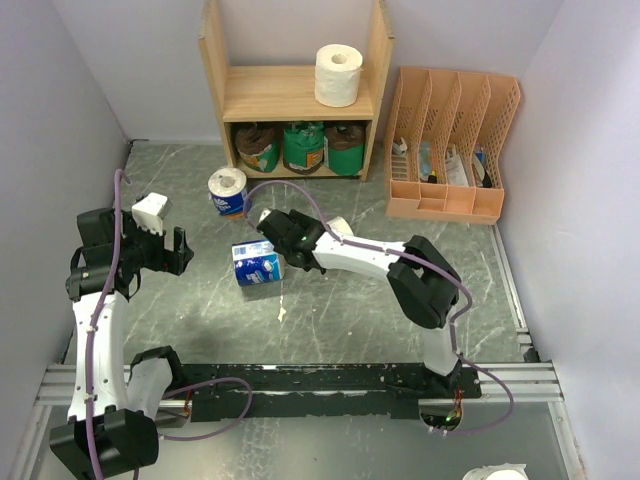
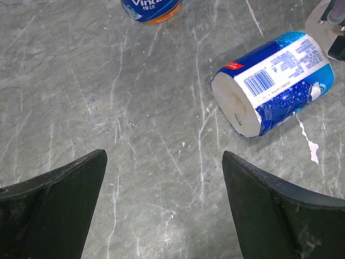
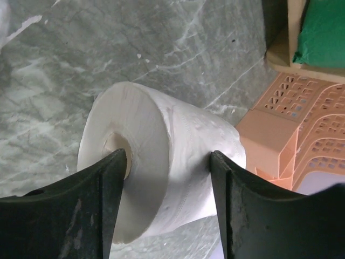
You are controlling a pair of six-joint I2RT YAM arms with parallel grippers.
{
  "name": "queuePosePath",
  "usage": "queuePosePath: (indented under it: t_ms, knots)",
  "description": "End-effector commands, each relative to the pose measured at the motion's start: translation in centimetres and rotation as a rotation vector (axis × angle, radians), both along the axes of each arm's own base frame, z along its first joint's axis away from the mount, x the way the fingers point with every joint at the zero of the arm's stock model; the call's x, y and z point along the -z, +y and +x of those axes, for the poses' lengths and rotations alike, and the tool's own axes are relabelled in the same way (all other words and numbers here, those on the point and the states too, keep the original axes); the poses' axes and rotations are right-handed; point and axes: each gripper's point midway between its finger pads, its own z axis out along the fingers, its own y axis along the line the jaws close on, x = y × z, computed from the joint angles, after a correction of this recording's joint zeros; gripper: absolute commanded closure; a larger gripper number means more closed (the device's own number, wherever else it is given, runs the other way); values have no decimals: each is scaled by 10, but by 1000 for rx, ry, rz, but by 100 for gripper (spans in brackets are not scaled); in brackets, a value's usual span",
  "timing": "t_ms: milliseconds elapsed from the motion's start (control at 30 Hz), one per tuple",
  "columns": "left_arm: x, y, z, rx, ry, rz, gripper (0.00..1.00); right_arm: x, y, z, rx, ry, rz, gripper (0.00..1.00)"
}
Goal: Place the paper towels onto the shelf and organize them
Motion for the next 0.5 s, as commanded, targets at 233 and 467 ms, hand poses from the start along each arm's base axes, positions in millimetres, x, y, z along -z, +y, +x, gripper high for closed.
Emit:
queuePosePath:
  t_ms: [233, 467]
  knots:
    - [-2, -4, -3, 30, -12, -9, 1, 3, -5, 12, 28, -51, -68, 100]
    - [-2, -5, -3, 35, -11, -12, 1, -67, -5, 33, 86, -24, 231, 100]
